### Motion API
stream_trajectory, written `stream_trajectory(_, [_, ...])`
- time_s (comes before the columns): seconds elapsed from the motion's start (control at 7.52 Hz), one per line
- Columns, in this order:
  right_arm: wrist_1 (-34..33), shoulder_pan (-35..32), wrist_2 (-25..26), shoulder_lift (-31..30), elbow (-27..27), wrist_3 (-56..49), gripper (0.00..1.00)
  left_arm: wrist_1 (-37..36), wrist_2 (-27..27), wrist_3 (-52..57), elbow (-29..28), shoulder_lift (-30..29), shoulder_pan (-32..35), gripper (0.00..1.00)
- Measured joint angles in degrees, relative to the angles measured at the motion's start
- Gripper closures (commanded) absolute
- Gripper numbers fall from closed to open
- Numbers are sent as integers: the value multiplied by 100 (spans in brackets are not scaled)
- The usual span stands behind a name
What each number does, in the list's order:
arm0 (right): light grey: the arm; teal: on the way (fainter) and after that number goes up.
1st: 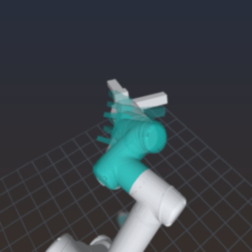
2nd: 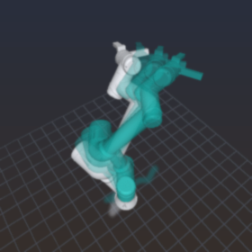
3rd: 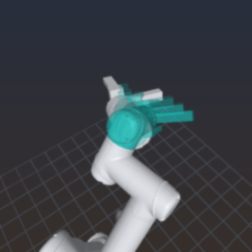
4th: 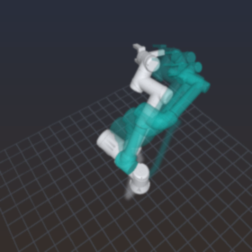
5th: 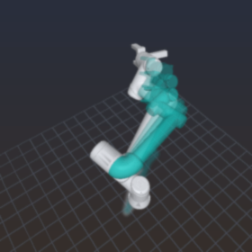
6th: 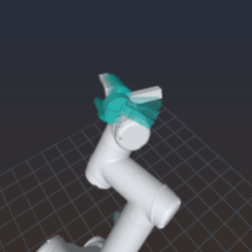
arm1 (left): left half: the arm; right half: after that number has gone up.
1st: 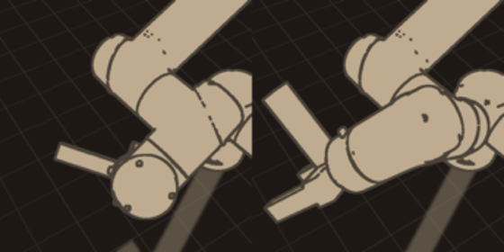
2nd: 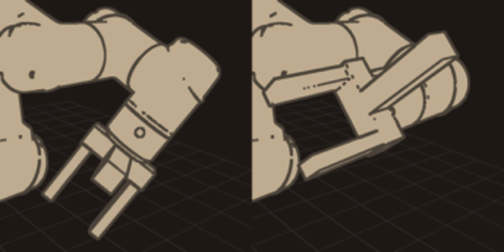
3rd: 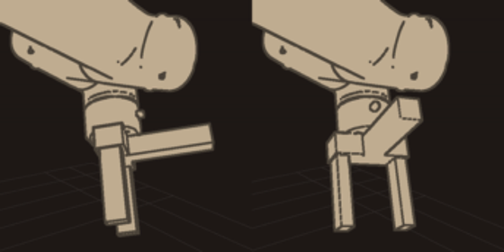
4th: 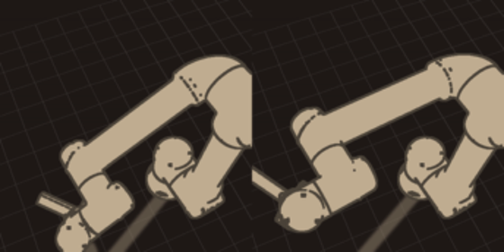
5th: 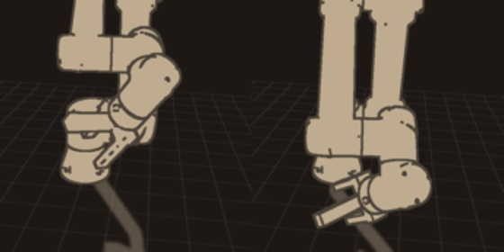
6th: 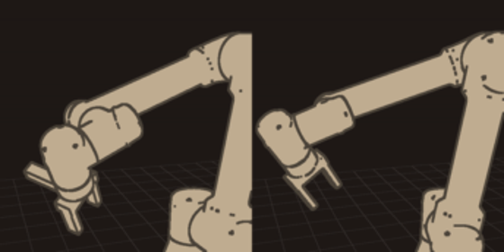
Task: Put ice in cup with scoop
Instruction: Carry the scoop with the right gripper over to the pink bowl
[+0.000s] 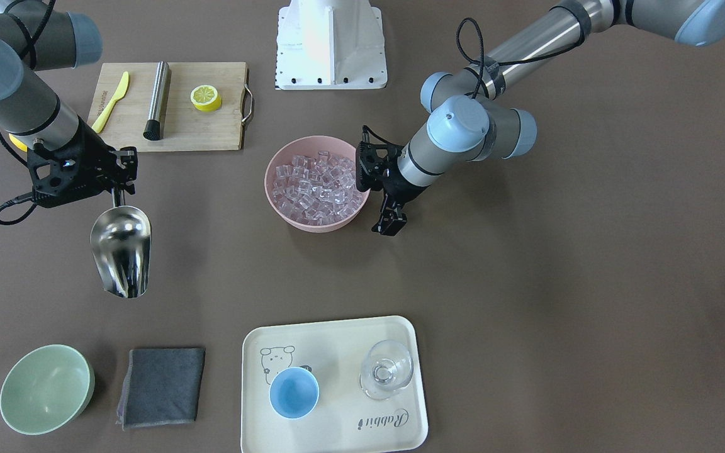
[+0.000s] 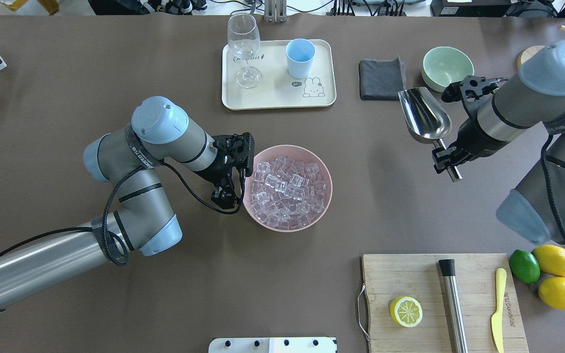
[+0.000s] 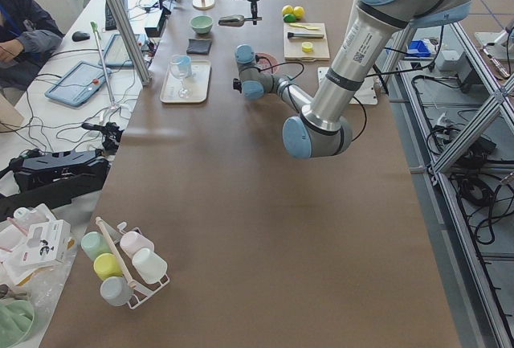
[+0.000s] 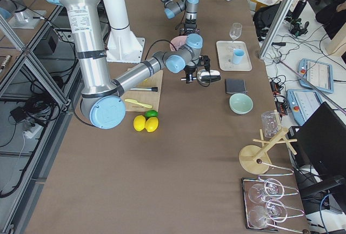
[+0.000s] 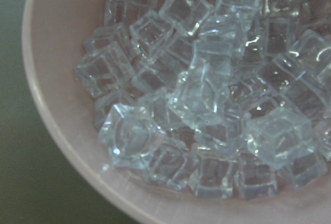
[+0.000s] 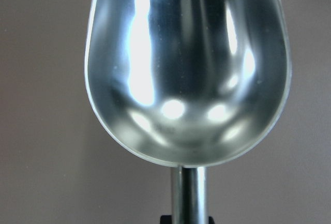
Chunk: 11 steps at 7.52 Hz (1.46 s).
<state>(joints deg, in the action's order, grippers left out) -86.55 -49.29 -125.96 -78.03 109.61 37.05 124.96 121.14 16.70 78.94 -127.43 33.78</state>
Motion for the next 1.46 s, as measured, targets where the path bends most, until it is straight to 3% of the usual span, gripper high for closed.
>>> stream_trajectory(0.4, [-2342,425,946,947,595,-1997,100,16,14,0,-59,-84,-66,2])
stream_trajectory(0.93, [-4554,785,1837,1701,1316,-4531,100,190,24,-46,-57,-127,-160,2])
stream_trajectory(1.46, [-6407,997,2399,2786,926,-6095,100,288,24,-104,-54,-102,-178,2])
